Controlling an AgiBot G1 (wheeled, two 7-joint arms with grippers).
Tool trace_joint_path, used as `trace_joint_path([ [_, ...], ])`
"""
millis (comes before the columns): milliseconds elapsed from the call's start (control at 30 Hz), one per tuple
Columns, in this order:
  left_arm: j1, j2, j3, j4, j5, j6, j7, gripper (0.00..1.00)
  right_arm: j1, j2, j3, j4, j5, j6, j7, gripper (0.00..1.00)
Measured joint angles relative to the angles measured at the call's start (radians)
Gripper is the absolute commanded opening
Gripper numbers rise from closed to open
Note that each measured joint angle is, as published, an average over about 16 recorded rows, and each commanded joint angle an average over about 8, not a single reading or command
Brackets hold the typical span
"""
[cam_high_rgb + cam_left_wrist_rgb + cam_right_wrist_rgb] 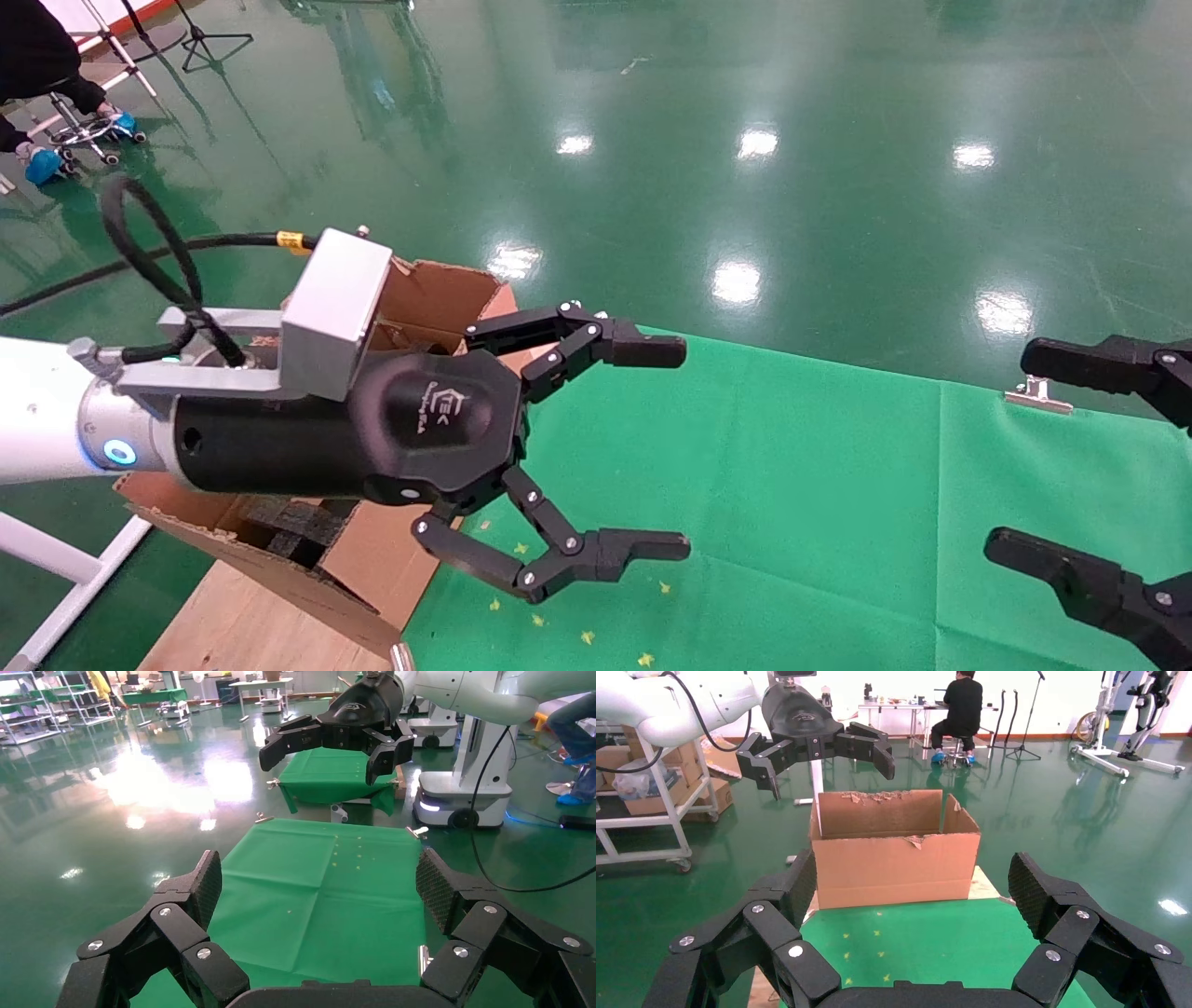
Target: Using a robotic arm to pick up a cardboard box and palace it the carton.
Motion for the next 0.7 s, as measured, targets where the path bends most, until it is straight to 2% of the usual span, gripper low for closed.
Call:
trace_joint_path([
  [700,0.0,0.0,0.0,0.0,0.0,0.0,0.0,1.0,0.0,0.0,0.0,0.0,0.0,0.0,0.0,1.0],
])
